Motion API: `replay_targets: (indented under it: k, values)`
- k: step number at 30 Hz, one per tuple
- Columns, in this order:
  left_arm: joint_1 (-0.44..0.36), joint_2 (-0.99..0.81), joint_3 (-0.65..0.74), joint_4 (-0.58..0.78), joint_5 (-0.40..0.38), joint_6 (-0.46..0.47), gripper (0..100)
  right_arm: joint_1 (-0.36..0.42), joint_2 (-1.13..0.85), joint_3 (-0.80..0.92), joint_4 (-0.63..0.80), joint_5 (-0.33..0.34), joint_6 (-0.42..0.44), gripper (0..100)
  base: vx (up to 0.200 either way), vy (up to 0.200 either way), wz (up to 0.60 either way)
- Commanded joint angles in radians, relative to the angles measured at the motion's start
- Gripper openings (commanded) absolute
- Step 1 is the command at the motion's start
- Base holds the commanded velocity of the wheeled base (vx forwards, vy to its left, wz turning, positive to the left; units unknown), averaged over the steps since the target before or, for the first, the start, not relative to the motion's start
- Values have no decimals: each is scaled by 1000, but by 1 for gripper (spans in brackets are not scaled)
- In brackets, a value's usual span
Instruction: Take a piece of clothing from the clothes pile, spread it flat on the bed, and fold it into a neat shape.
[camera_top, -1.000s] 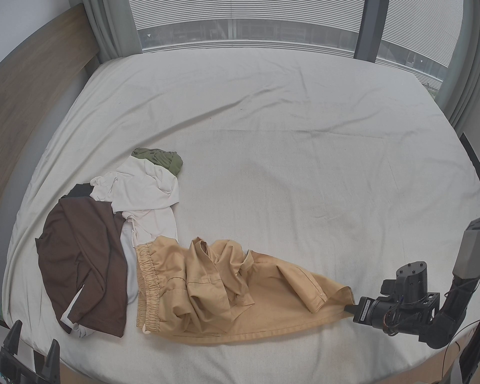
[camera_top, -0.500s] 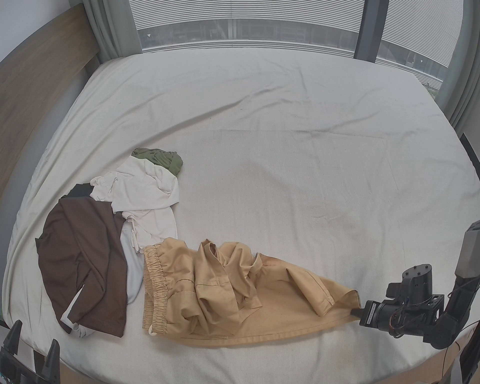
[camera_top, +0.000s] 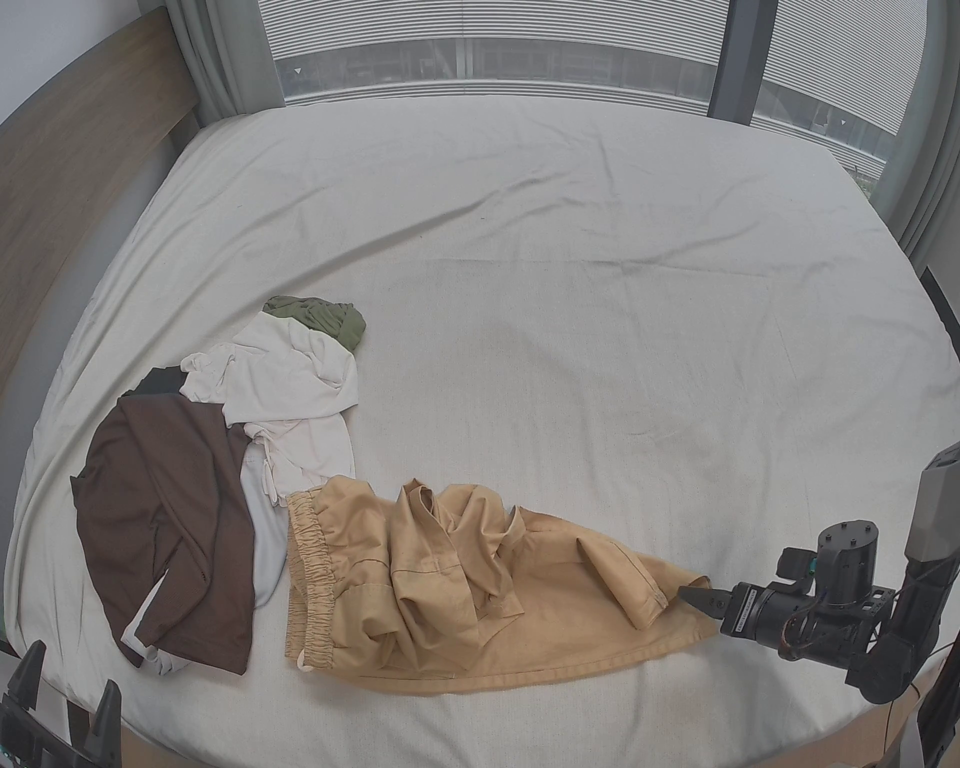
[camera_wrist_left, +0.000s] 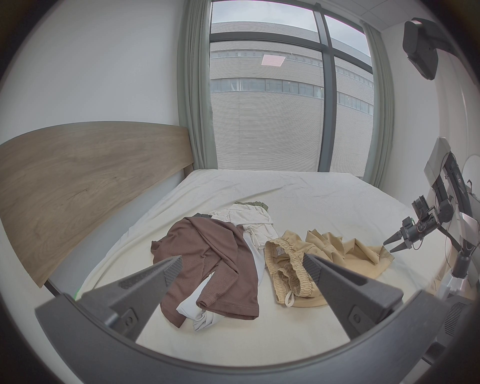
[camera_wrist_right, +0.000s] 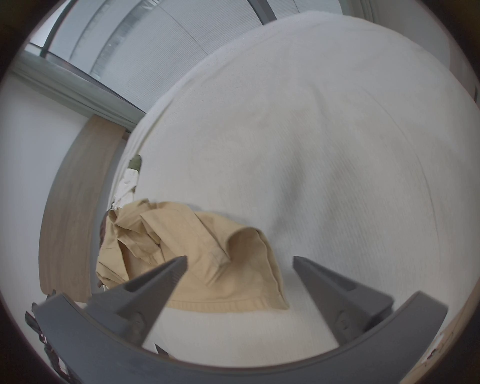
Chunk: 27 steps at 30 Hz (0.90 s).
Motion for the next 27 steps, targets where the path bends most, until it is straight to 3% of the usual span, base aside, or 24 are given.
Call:
replay_targets:
  k: [1,7,11,15,17,22,27]
  values:
    - [-1,-16,18,1,-3,2,100,-5,-111,29,-26,4,-31,100,0,0,0]
    - [-1,-16,18,0,-8,9,100,4,-197,29,-32,12,-50,100,0,0,0]
    - [-1,-16,10,-31,-12,0,100,13,-243,22,-57,63,-59,100,0,0,0]
    - [1,99,-113,-160,-23,-2,100,70,-249,2,-95,119,-67,100,0,0,0]
    - [-5,133,-119,-163,-27,-3,100,105,-247,-18,-95,127,-67,100,0,0,0]
    - [-56,203,-119,-120,-124,-15,100,231,-244,-92,-95,126,-59,100,0,0,0]
    - [-82,320,-185,-131,-164,-130,100,294,-239,-150,-95,126,-45,100,0,0,0]
